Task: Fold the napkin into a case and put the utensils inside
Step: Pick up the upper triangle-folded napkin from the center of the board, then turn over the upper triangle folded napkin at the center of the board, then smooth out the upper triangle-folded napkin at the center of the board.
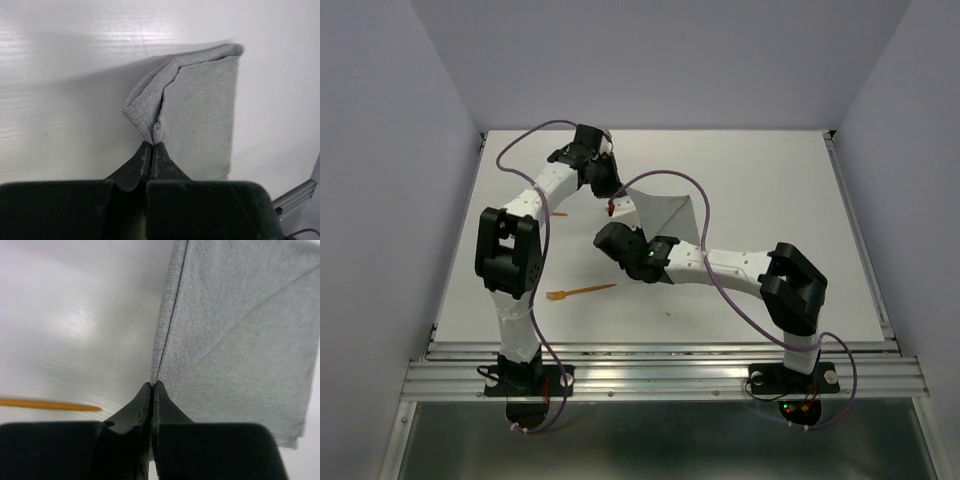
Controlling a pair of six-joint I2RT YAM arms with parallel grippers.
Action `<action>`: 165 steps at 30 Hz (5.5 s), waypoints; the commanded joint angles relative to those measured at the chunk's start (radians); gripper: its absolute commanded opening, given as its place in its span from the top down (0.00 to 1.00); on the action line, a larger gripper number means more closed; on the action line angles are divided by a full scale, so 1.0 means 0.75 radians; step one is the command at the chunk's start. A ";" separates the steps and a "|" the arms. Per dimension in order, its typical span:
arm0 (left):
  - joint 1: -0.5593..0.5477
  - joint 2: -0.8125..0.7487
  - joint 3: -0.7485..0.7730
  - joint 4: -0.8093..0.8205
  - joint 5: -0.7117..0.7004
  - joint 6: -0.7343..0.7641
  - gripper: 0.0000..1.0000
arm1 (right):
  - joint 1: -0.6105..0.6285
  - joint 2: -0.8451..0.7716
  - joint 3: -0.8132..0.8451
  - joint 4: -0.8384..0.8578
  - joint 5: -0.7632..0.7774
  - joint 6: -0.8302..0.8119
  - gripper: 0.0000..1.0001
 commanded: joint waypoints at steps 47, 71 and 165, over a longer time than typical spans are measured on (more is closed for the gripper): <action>0.555 -0.407 0.472 -0.213 0.023 0.125 1.00 | 0.118 0.304 0.893 0.125 -0.465 -0.070 0.99; 0.529 -0.476 0.644 -0.408 -0.165 0.206 1.00 | 0.200 0.308 0.921 0.174 -0.602 -0.019 0.99; -0.157 0.475 0.658 -0.033 -0.063 0.172 1.00 | -0.843 -0.690 -0.783 0.250 -0.712 0.210 0.59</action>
